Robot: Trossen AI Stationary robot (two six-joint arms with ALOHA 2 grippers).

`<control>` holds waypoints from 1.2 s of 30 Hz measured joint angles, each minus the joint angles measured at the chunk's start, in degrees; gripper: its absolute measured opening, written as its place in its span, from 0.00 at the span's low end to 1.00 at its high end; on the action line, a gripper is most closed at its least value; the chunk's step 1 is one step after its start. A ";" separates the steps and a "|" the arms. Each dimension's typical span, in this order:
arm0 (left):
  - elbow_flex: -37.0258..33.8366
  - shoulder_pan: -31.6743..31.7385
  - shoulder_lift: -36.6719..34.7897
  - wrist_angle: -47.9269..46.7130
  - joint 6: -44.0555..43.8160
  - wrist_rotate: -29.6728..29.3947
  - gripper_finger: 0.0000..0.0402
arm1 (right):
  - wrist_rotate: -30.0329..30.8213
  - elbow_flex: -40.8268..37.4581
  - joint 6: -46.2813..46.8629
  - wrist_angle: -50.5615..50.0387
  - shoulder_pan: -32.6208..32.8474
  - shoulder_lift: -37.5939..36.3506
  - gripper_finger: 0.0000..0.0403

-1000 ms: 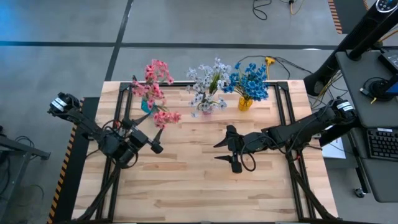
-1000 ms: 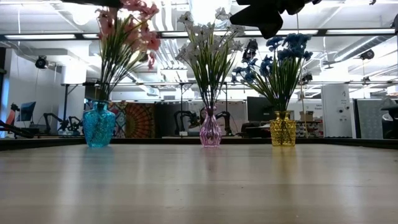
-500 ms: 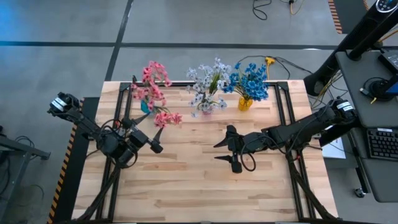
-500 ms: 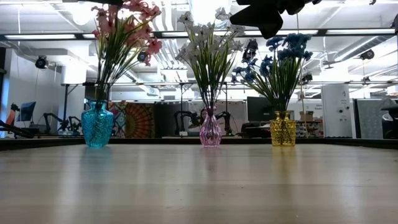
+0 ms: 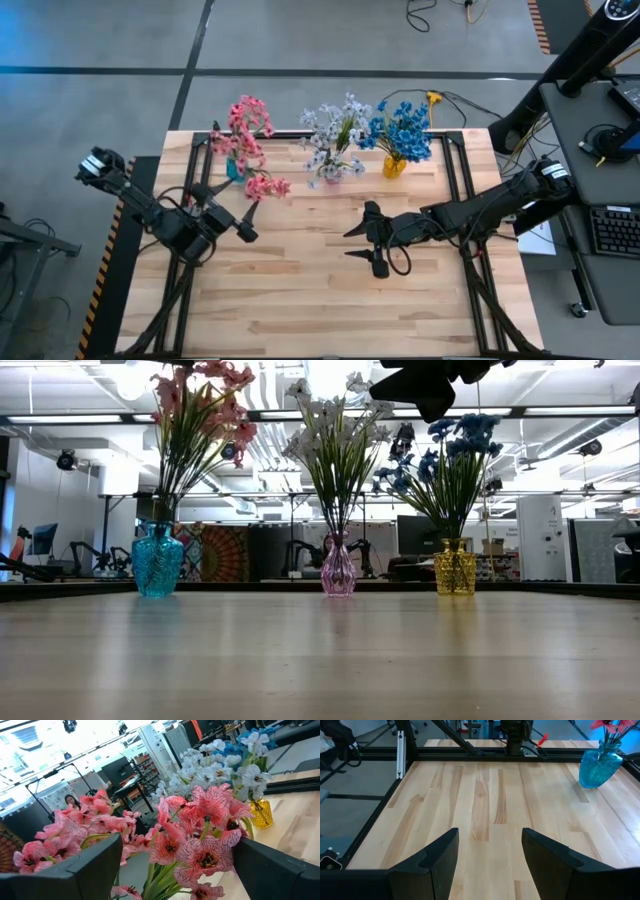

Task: Sort flowers into vase by color
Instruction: Put the pink flowers into the blue vase

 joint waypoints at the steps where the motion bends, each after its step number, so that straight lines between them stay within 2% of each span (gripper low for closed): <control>1: 0.00 0.00 -0.61 -0.02 0.32 0.00 0.85 | 0.00 0.00 0.02 0.00 0.00 0.00 0.52; 11: -0.02 1.15 -5.25 -0.13 0.27 0.02 0.85 | 1.71 0.00 -0.10 0.49 -0.01 0.00 0.52; 17: -0.04 1.71 -6.16 -0.61 0.26 0.04 0.85 | 6.11 0.00 -2.22 3.51 -0.02 0.00 0.52; 26: -0.07 2.75 -8.45 -0.68 2.99 0.04 0.85 | 6.23 0.00 -3.13 4.81 -0.02 0.00 0.52; 36: -0.07 2.75 -14.06 -0.57 2.00 0.06 0.86 | 6.06 0.00 -2.93 4.76 -0.02 0.00 0.52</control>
